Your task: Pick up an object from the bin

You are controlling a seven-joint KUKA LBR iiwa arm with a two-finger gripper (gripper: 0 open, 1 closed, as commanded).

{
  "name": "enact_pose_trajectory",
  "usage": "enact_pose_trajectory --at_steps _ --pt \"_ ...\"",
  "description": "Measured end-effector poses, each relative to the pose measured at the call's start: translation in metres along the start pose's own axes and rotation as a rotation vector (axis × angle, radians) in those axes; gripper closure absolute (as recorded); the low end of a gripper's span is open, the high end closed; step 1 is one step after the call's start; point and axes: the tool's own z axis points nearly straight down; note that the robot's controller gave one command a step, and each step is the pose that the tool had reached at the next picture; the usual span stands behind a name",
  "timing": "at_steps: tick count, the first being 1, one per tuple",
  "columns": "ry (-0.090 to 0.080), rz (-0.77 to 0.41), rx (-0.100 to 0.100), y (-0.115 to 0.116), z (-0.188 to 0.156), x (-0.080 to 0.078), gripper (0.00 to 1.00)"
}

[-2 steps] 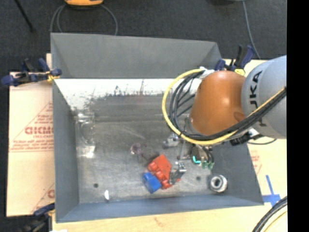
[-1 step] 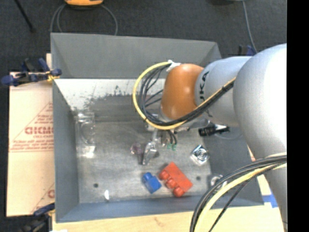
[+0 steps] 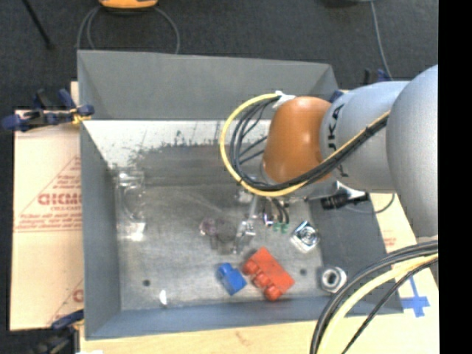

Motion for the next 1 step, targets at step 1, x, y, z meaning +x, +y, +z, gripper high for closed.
enact_pose_trajectory --at_steps 1 --pt "-0.002 0.062 -0.003 -0.0276 -0.0213 0.0029 0.00"
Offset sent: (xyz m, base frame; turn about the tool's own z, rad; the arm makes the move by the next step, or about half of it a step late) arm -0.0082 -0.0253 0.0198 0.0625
